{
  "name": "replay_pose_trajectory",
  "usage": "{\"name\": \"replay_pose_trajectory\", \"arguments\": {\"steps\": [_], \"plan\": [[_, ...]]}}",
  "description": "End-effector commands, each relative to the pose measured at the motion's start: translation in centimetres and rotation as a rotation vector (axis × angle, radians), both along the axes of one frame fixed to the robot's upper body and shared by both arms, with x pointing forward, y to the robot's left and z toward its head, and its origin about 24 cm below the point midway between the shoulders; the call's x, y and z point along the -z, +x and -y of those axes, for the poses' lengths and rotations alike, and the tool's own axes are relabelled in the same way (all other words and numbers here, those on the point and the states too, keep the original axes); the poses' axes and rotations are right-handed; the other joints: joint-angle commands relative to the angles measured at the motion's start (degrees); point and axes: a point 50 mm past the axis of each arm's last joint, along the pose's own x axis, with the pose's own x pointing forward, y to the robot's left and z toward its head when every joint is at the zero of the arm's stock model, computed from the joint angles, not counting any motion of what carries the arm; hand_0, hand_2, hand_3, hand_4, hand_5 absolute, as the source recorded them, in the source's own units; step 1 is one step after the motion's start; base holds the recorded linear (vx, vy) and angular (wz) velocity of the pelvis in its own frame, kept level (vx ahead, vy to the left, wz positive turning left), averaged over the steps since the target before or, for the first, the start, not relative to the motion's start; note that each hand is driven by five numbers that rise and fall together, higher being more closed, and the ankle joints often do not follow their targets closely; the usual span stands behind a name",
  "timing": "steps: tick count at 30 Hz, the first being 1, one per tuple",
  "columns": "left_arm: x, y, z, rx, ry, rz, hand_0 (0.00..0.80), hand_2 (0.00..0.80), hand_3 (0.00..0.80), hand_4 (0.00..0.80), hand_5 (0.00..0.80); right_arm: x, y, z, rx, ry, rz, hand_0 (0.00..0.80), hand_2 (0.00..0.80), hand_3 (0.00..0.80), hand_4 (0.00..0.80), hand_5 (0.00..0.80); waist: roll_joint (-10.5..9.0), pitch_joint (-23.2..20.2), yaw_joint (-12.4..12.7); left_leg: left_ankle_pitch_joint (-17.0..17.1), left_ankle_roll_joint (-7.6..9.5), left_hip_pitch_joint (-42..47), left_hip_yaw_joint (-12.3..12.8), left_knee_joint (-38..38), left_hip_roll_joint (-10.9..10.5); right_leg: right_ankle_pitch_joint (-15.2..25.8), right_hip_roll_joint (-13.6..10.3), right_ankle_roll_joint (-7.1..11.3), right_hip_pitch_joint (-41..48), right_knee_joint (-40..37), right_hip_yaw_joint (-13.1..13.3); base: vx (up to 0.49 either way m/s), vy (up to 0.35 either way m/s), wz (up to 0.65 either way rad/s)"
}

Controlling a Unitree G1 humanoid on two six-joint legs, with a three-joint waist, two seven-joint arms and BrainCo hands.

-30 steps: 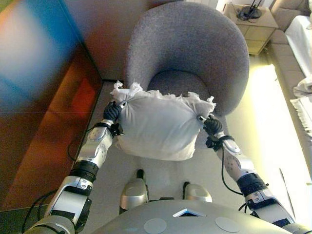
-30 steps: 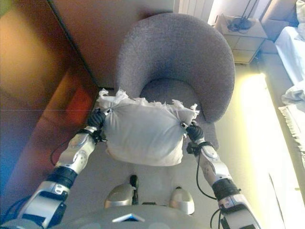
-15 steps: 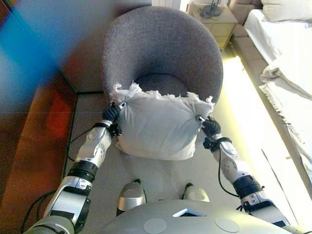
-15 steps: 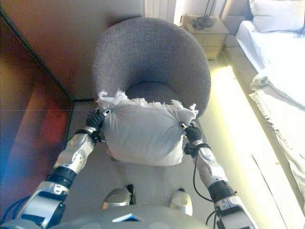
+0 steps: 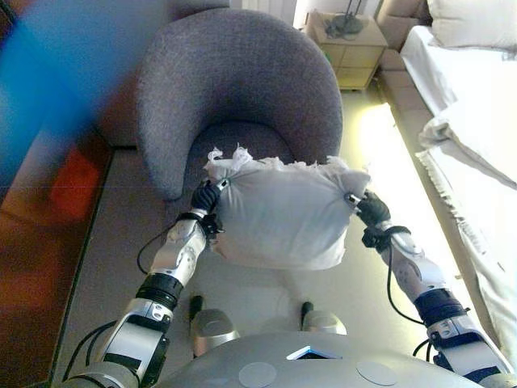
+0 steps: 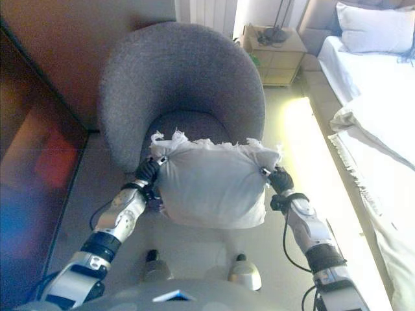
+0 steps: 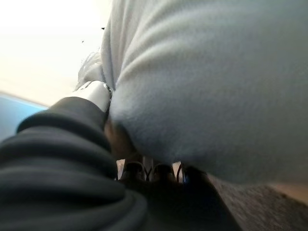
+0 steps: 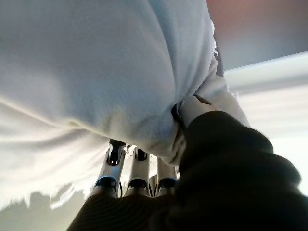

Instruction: Pick up the cushion and take it to the sofa

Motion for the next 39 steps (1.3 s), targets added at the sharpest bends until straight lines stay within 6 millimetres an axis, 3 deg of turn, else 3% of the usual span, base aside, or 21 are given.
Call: {"name": "replay_pose_trajectory", "arguments": {"steps": [1, 8, 14, 17, 22, 25, 32, 35, 39], "plan": [[-6.2, 2.9, 2.4, 0.133, -0.031, 0.271, 0.800, 0.800, 0.800, 0.800, 0.800, -6.1, 4.0, -4.2, -0.079, 0.128, 0.311, 0.800, 0.800, 0.800, 0.800, 0.800, 0.09, -1.00, 2.15, 2.05, -8.08, 1.72, 1.86, 5.45, 1.02, 1.45, -3.44, 1.67, -7.29, 6.62, 0.66, 0.090, 0.001, 0.96], [-6.4, 3.1, 2.8, 0.152, -0.010, 0.257, 0.800, 0.800, 0.800, 0.800, 0.800, -4.6, 2.9, -5.4, -0.070, 0.144, 0.262, 0.800, 0.800, 0.800, 0.800, 0.800, 1.95, -0.76, 2.10, 1.56, -7.70, 1.21, -0.71, 4.45, -1.60, 1.13, -5.24, 3.18, -7.11, 7.29, 1.52, 0.098, 0.030, 0.39], [-7.4, 3.6, 3.2, 0.176, 0.033, 0.274, 0.800, 0.800, 0.800, 0.800, 0.800, -5.3, 3.6, -5.6, -0.048, 0.126, 0.291, 0.800, 0.800, 0.800, 0.800, 0.800, 1.81, 0.53, 3.32, 0.93, -7.88, 0.17, -1.06, 5.71, -2.04, 2.30, -6.87, 4.50, -6.60, 6.22, 1.29, 0.059, -0.005, 0.11], [-8.5, 4.7, 4.1, 0.195, 0.048, 0.285, 0.800, 0.800, 0.800, 0.800, 0.800, -7.3, 5.6, -6.0, -0.029, 0.142, 0.343, 0.800, 0.800, 0.800, 0.800, 0.800, 1.62, 1.55, 3.87, 1.02, -8.33, -1.97, -1.64, 6.37, -1.82, 3.09, -7.15, 4.95, -7.59, 5.43, 0.99, -0.058, -0.041, -0.04], [-13.9, 7.9, 5.4, 0.193, 0.082, 0.431, 0.800, 0.800, 0.800, 0.800, 0.800, -13.4, 9.5, -7.4, -0.021, 0.161, 0.495, 0.800, 0.800, 0.800, 0.800, 0.800, 1.31, 4.92, 3.64, 1.48, -8.88, -8.70, -3.41, 8.53, -1.60, 4.04, -7.38, 4.78, -13.14, 6.16, 1.35, -0.212, -0.021, 0.07], [-15.4, 8.4, 5.6, 0.182, 0.078, 0.470, 0.800, 0.800, 0.800, 0.800, 0.800, -14.6, 9.9, -7.4, -0.019, 0.149, 0.533, 0.800, 0.800, 0.800, 0.800, 0.800, 1.15, 5.61, 3.42, 1.32, -9.21, -10.59, -4.10, 10.26, -1.40, 3.88, -7.35, 4.60, -14.73, 7.22, 1.77, -0.043, 0.002, 0.00], [-16.1, 8.2, 6.8, 0.210, 0.063, 0.455, 0.800, 0.800, 0.800, 0.800, 0.800, -16.1, 10.6, -5.5, 0.021, 0.145, 0.545, 0.800, 0.800, 0.800, 0.800, 0.800, 0.03, 4.97, 3.39, 0.16, -10.50, -11.13, -4.66, 12.75, 0.04, 2.93, -6.75, 4.45, -13.98, 7.81, 1.52, 0.088, -0.035, 0.04], [-17.2, 8.9, 7.4, 0.218, 0.077, 0.458, 0.800, 0.800, 0.800, 0.800, 0.800, -17.7, 11.4, -4.8, 0.034, 0.134, 0.555, 0.800, 0.800, 0.800, 0.800, 0.800, -0.47, 4.90, 3.25, 0.36, -10.95, -11.69, -4.71, 12.58, 0.51, 2.86, -6.45, 4.51, -14.29, 7.69, 1.22, 0.026, -0.061, -0.05], [-20.2, 10.0, 8.1, 0.190, 0.069, 0.524, 0.800, 0.800, 0.800, 0.800, 0.800, -20.8, 12.8, -4.2, 0.050, 0.118, 0.607, 0.800, 0.800, 0.800, 0.800, 0.800, -0.77, 5.13, 3.15, 0.72, -11.39, -13.38, -5.19, 12.34, 0.35, 3.12, -6.32, 4.52, -15.55, 7.08, 0.76, -0.044, -0.048, -0.01]]}}
